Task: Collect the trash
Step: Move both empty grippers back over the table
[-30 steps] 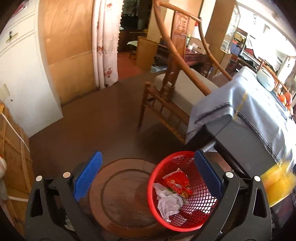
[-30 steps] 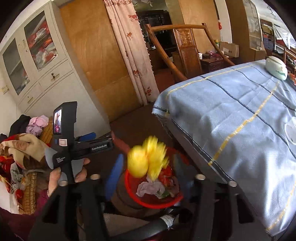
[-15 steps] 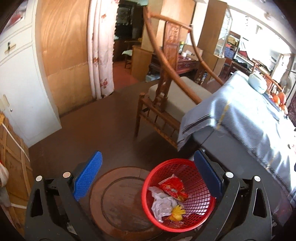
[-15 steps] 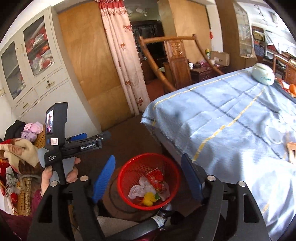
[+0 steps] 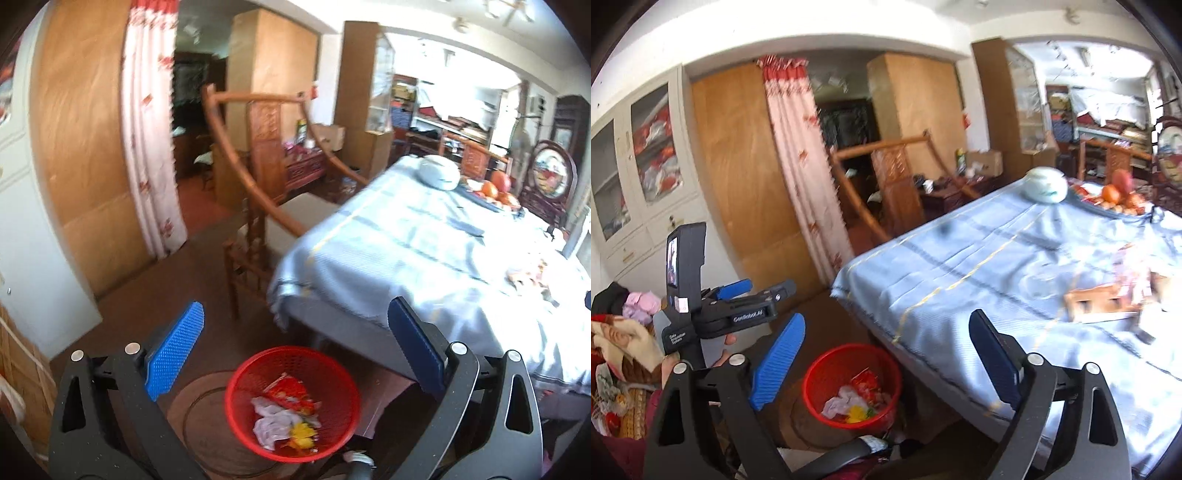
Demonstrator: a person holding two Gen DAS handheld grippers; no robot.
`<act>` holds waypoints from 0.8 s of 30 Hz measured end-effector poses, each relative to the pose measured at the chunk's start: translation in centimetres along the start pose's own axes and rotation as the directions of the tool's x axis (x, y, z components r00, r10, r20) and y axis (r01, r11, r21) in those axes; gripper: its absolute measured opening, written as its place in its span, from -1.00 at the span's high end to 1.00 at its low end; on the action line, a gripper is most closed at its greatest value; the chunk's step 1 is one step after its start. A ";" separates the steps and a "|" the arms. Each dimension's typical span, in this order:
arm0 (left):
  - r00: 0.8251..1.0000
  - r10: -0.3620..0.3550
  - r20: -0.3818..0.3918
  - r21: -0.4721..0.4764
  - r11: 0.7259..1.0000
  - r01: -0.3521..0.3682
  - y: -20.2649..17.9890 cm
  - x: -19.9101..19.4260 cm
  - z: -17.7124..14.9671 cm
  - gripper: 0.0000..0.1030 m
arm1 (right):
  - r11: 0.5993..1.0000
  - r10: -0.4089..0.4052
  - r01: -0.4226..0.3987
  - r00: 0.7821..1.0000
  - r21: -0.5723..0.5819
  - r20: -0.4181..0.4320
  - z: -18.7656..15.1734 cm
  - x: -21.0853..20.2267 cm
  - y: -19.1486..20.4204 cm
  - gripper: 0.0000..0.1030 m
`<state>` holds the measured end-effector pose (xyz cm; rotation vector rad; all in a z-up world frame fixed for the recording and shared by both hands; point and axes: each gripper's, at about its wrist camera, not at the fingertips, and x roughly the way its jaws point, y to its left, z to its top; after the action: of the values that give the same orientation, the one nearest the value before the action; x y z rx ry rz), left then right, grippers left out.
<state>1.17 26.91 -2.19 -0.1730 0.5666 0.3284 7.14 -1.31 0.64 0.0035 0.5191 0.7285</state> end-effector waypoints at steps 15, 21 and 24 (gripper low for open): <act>0.980 -0.199 0.013 0.216 0.958 0.191 -14.6 -5.4 -1.3 -0.87 | 0.935 -0.314 0.245 0.909 0.257 0.274 -3.8 -18.4 -11.8 -0.89; 0.973 -0.227 -0.030 0.312 0.923 0.225 -20.1 -4.7 -2.6 -0.87 | 0.878 -0.399 0.283 0.878 0.387 0.264 -6.4 -21.4 -17.6 -0.89; 0.975 -0.217 -0.047 0.346 0.912 0.219 -21.8 -3.5 -2.6 -0.87 | 0.856 -0.414 0.284 0.877 0.432 0.243 -7.2 -21.1 -19.8 -0.89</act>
<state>4.75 5.05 -0.94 0.1073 0.5983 0.0055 3.21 -30.92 0.32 0.3854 0.3200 0.2410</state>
